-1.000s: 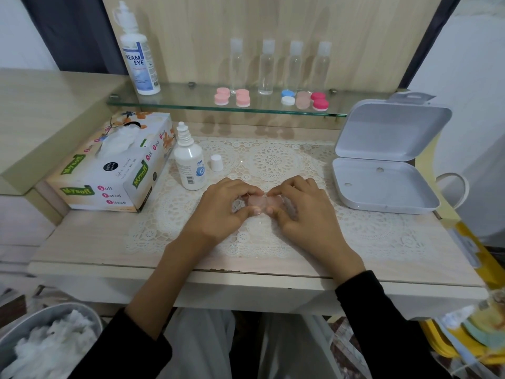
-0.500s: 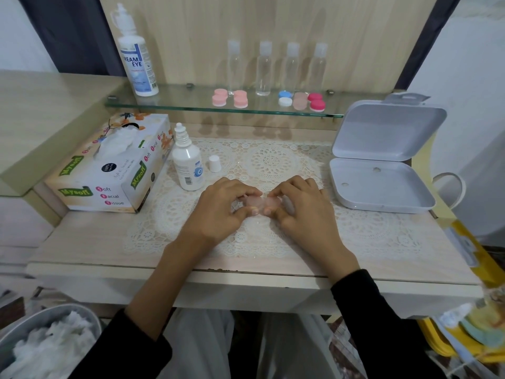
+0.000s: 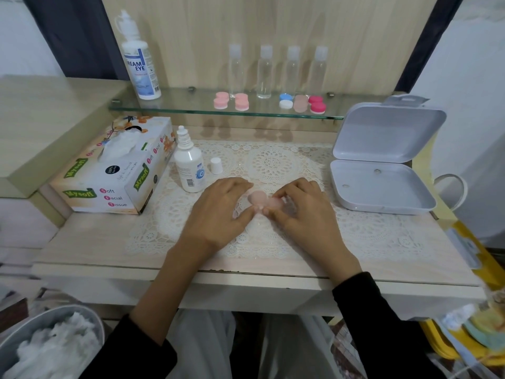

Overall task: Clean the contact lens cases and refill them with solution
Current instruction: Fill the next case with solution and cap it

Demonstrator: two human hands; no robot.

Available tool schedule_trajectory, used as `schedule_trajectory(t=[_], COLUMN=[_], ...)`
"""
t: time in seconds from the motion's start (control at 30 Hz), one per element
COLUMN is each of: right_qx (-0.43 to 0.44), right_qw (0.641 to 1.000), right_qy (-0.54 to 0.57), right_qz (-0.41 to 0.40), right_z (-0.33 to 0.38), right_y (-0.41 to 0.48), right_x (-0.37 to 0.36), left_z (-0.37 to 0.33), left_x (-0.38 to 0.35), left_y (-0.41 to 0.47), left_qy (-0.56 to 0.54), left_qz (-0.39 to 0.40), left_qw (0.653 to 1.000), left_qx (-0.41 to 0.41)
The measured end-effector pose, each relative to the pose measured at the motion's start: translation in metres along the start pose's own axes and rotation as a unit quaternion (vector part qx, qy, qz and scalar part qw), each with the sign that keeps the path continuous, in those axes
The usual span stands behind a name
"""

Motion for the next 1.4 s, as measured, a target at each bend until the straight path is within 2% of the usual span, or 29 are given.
schedule_trajectory(t=[0.23, 0.43, 0.8, 0.93, 1.27, 1.4], right_qx=[-0.02, -0.011, -0.057, -0.057, -0.103, -0.124], right_qw=[1.0, 0.999, 0.997, 0.997, 0.986, 0.983], right_qy=[-0.011, -0.036, 0.059, 0.05, 0.035, 0.012], right_qz=[-0.014, -0.012, -0.009, -0.021, -0.123, -0.132], right_z=[-0.005, 0.001, -0.001, 0.0, 0.023, 0.024], right_y=[0.0, -0.002, 0.002, 0.025, 0.109, 0.137], right_x=[0.002, 0.002, 0.008, 0.015, 0.047, 0.043], left_z=[0.001, 0.0, -0.001, -0.002, 0.003, 0.004], left_x=[-0.001, -0.001, -0.001, -0.001, -0.003, -0.004], left_y=[-0.002, -0.001, -0.002, -0.002, -0.002, -0.002], left_qy=[0.027, 0.033, 0.03, 0.029, 0.031, 0.032], left_qz=[0.03, 0.037, 0.03, 0.031, 0.024, 0.023], left_qw=[0.998, 0.997, 0.998, 0.998, 0.998, 0.998], left_qx=[0.055, 0.058, 0.055, 0.054, 0.045, 0.041])
Point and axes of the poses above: each hand's wrist, its own y-axis towards the middle knuckle, its own x-axis out of the back of the hand, z = x × y, the point moved 4 cm from there along y, towards the middle knuckle, and after that the axes turned 11 degrees about -y, right-handed, at the moved point
